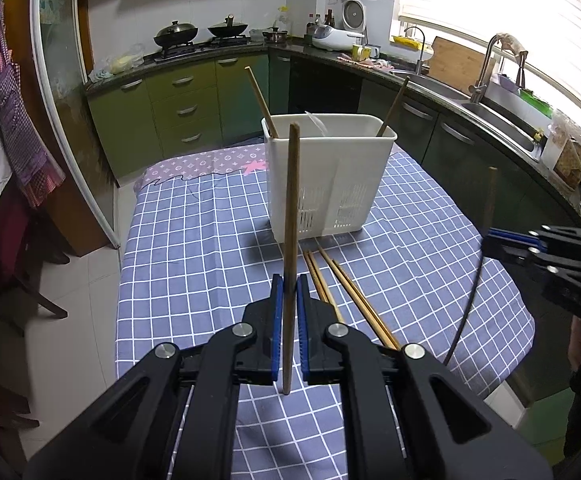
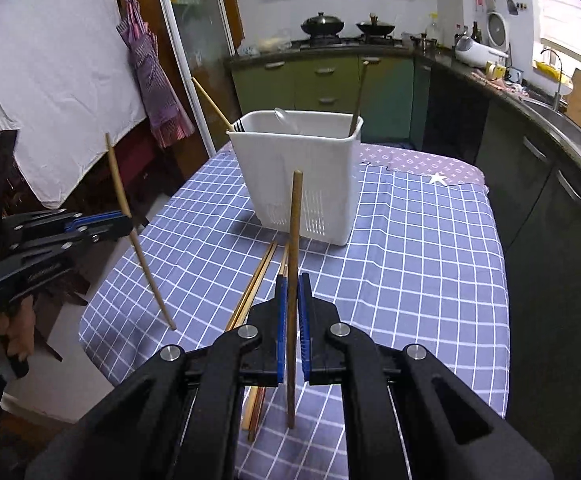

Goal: Organize utensils
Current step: 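Carry the upright chopstick toward the holder with the left tool while the right tool lifts another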

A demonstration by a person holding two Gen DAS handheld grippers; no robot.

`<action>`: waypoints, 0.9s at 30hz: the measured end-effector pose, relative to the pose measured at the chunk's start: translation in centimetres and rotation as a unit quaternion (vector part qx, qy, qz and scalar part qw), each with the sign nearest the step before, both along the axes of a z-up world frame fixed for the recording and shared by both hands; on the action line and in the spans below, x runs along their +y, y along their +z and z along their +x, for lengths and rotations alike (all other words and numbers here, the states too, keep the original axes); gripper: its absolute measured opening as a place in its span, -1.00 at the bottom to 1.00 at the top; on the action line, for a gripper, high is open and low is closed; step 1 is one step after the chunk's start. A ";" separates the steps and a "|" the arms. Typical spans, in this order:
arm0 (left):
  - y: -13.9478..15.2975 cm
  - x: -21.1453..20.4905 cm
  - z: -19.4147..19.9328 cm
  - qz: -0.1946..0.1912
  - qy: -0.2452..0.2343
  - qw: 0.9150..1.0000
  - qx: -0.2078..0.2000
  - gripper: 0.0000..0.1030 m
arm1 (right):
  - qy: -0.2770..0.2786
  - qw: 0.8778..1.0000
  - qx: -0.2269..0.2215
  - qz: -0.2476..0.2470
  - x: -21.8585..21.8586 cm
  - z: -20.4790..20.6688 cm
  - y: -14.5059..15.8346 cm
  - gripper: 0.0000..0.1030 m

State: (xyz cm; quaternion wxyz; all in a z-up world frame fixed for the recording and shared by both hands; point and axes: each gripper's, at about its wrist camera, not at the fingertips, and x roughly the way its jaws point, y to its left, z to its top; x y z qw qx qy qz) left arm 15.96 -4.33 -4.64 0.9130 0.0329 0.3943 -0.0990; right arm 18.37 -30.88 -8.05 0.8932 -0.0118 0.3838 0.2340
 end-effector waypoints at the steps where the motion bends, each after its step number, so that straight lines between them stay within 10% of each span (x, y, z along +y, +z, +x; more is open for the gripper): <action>1: 0.0 0.0 -0.1 0.000 -0.001 1.000 -0.001 -0.87 | -0.003 1.000 -0.005 0.004 -0.4 -0.9 0.0 -0.87; 27: 2.1 -0.9 -0.6 -0.004 -0.013 1.000 -0.018 -0.87 | -0.014 0.999 -0.024 0.026 -2.7 -3.9 0.8 -0.87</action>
